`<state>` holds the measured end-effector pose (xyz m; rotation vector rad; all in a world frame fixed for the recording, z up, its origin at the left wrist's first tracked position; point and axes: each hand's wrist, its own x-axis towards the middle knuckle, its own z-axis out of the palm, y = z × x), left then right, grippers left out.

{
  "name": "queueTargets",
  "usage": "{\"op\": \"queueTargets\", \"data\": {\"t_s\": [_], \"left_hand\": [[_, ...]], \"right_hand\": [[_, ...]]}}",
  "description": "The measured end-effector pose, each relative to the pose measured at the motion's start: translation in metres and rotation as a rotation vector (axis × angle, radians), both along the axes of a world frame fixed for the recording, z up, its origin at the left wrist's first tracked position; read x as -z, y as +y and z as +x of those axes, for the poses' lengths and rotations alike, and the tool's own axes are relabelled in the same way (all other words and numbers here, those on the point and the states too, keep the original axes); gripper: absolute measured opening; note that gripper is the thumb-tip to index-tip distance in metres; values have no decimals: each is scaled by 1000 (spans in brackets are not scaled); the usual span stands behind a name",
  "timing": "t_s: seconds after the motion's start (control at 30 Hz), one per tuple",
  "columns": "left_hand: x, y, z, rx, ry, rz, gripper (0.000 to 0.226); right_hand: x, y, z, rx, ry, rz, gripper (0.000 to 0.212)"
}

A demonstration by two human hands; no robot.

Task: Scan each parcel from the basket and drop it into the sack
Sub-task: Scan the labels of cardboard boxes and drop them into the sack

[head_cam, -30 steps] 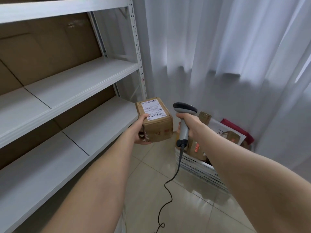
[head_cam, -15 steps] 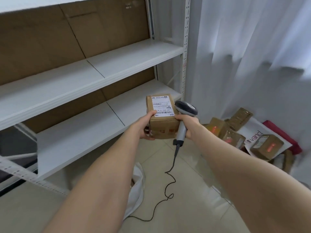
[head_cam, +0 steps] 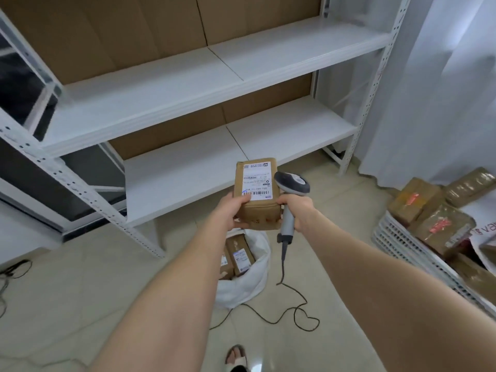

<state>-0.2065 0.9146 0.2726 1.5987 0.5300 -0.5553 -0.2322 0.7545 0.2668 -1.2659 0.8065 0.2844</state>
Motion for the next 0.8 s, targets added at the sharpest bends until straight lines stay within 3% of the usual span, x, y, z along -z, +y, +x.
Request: {"op": "queueTargets", "data": {"t_s": [0.27,0.47,0.8], "left_hand": [[86,97,69,38,99,18,36],[197,115,103,-9,154,3,39],[432,105,120,-118,222,62,30]], "right_hand": [[82,102,59,21,79,17,22],[173,130,96,41,122,25,19],[407,130,142,-18,181,-50,16]]}}
